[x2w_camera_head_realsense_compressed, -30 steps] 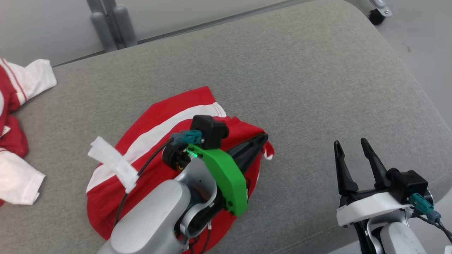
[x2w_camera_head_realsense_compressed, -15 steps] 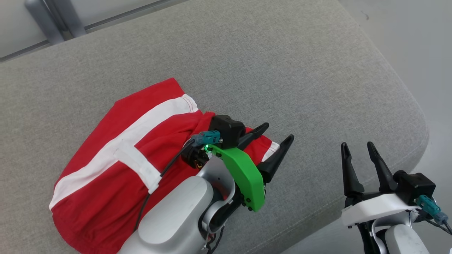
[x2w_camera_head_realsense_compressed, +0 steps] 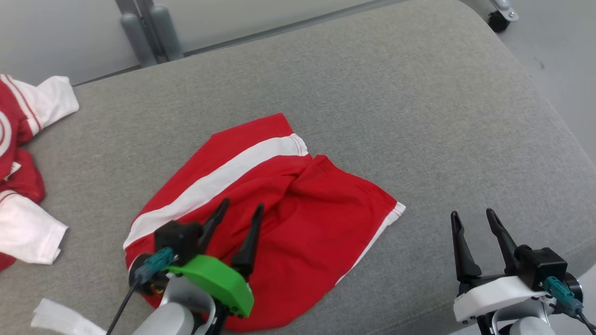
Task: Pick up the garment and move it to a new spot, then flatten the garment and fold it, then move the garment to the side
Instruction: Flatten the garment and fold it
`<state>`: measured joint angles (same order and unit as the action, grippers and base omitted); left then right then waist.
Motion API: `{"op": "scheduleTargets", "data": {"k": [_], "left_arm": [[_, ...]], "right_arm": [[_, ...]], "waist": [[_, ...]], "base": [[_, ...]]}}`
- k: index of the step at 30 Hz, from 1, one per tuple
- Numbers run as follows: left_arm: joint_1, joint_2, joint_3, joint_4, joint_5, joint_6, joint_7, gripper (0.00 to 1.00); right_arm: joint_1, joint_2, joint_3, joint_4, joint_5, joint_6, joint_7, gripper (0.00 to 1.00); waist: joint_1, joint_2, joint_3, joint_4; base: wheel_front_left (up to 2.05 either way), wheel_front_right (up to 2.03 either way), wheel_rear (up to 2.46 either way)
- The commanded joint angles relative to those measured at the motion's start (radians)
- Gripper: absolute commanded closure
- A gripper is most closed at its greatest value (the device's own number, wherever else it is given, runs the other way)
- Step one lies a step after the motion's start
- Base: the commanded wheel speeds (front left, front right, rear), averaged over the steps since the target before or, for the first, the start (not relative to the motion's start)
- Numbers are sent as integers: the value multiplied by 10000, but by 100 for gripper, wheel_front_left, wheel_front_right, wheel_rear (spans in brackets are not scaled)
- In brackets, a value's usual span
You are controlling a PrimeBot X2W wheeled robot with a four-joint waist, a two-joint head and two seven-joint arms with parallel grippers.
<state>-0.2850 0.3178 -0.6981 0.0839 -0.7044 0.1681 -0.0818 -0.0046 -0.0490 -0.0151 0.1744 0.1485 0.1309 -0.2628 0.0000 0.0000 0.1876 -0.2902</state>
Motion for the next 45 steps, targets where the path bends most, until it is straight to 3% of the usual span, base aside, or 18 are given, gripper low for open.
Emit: {"op": "scheduleTargets", "data": {"k": [1,4,8,13,23,36,37,38,39,41,45], "left_arm": [[559,196,227,-87,-268,216,-138,0],[1456,574,713,-180,-591,609,-376,0],[2323,630,1267,-143,-1201,859,-720,0],[2839,622,1630,537,-1561,862,-1041,0],[2602,189,959,1841,-2298,-592,-254,0],[2799,-20,509,1110,-3013,-1922,272,0],[2725,-19,410,1035,-3062,-2100,353,4],[2660,-29,348,1011,-3103,-2205,424,25],[2544,-81,291,984,-3162,-2359,480,65],[2357,-187,256,1001,-3310,-2533,539,100],[1900,-286,296,1206,-3178,-2727,326,100]], "right_arm": [[228,-30,-16,31,-122,-3,-31,0],[407,-33,15,39,-214,-3,-31,0],[552,-27,0,9,-318,-3,-31,0],[554,-30,149,8,-387,-3,-31,0],[384,-85,166,-7,-444,-3,-31,0],[337,-74,93,-27,-450,-3,-31,0],[304,-69,103,-30,-445,-3,-31,0],[281,-68,98,-32,-442,-3,-31,0],[255,-66,88,-34,-435,-3,-31,0],[214,-57,82,-34,-422,-3,-31,0],[109,-44,151,-26,-413,-3,-31,0]], "waist": [[0,0,-1083,1146],[0,0,-1290,1469],[0,0,-1381,1822],[0,0,-1247,2034],[0,0,-911,1936],[0,0,-694,1844],[0,0,-666,1844],[0,0,-648,1848],[0,0,-624,1850],[0,0,-587,1840],[0,0,-518,1736]], "base": [[0,0,0],[0,0,0],[0,0,0],[0,0,0],[0,0,0],[0,0,0],[0,0,0],[0,0,0],[0,0,0],[0,0,0],[0,0,0]]}}
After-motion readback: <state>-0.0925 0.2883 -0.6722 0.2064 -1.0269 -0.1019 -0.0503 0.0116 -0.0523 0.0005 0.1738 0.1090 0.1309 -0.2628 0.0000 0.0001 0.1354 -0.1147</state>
